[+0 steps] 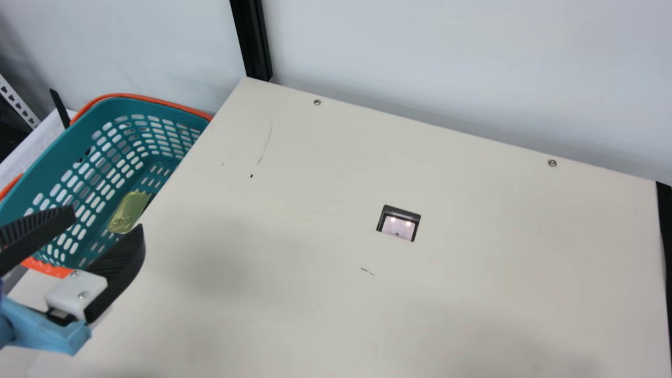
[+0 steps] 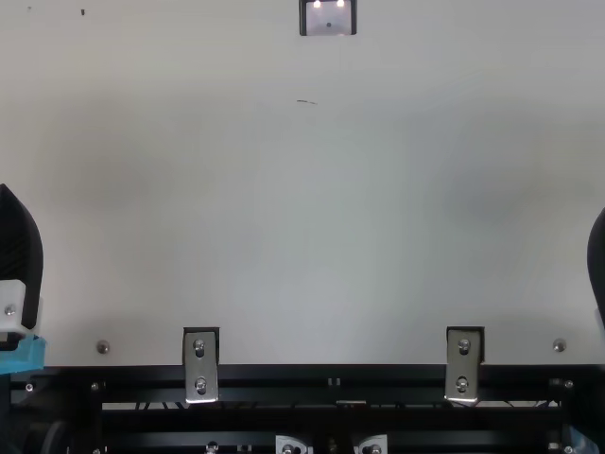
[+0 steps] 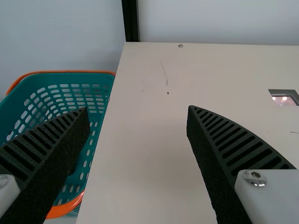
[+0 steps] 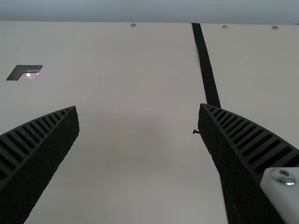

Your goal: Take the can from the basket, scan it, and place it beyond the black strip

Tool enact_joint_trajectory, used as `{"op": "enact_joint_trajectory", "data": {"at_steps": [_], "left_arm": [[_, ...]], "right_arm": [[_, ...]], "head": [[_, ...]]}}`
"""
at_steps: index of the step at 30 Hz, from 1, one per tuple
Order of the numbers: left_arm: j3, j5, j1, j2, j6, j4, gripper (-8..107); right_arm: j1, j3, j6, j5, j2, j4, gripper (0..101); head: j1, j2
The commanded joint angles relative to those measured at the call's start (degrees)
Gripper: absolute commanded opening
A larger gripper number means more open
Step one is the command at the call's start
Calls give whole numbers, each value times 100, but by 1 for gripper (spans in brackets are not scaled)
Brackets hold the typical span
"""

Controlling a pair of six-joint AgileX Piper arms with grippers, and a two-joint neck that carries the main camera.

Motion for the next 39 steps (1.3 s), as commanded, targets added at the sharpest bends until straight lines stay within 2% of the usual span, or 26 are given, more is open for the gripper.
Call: {"op": "enact_joint_trajectory", "data": {"at_steps": [1, 12, 33, 39], "left_arm": [[0, 0, 0, 0, 0, 0, 90], [0, 0, 0, 0, 0, 0, 90], [-19, 9, 49, 29, 14, 29, 90], [-430, 56, 24, 494, -462, 519, 90]], "right_arm": [[0, 0, 0, 0, 0, 0, 101], [0, 0, 0, 0, 0, 0, 101], [0, 0, 0, 0, 0, 0, 101], [0, 0, 0, 0, 0, 0, 101]], "head": [[-202, 261], [-587, 315], [-587, 315], [-587, 315]]}}
